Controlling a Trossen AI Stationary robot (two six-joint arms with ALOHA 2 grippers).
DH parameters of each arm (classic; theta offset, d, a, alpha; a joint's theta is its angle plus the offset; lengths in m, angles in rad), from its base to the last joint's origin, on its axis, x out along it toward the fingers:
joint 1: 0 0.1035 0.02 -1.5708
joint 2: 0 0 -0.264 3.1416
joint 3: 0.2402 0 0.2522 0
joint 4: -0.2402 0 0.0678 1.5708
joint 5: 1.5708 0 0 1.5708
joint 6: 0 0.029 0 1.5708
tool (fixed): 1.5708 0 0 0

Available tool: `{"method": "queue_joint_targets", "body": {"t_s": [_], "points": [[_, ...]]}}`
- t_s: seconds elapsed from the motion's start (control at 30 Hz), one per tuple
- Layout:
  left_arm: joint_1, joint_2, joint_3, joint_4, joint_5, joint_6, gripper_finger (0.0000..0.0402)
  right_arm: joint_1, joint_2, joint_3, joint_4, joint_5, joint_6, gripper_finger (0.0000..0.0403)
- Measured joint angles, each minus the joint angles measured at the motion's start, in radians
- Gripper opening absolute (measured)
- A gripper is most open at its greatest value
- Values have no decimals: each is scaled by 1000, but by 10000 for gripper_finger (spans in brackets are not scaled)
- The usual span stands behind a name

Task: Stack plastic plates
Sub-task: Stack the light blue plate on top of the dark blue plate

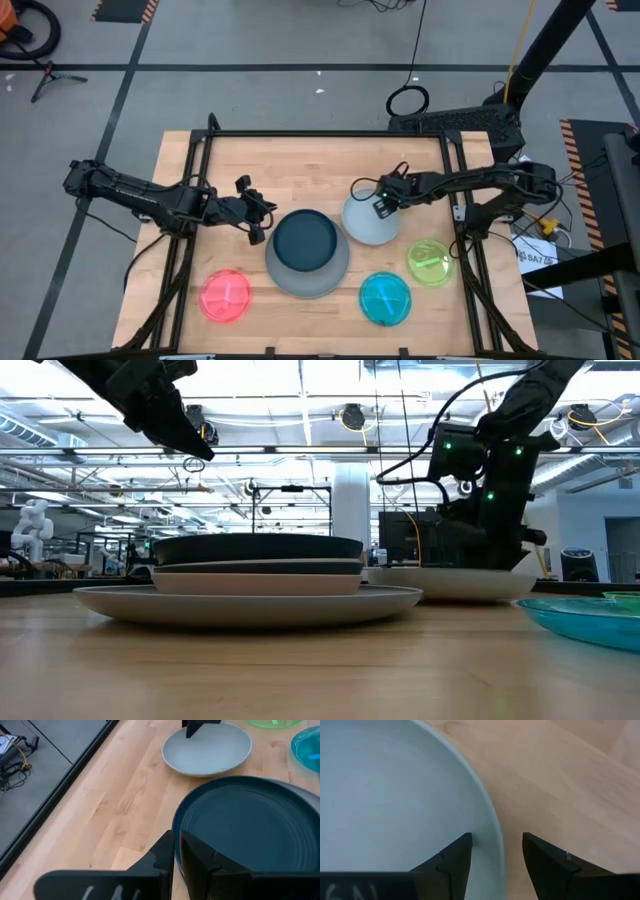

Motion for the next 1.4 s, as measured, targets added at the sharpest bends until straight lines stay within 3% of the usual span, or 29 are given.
{"method": "queue_joint_targets", "body": {"t_s": [0.43, 0.97, 1.13, 1.4], "points": [[0, 0, 0, 1, 0, 15, 37, 0, 36, 1, 78, 3, 0, 160], [0, 0, 0, 2, 0, 18, 37, 0, 32, 3, 95, 31, -13, 18], [0, 0, 0, 1, 0, 18, 37, -16, -31, -2, 79, 61, -38, 9], [0, 0, 0, 2, 0, 19, 37, -69, -258, -3, 85, 86, -108, 7]]}}
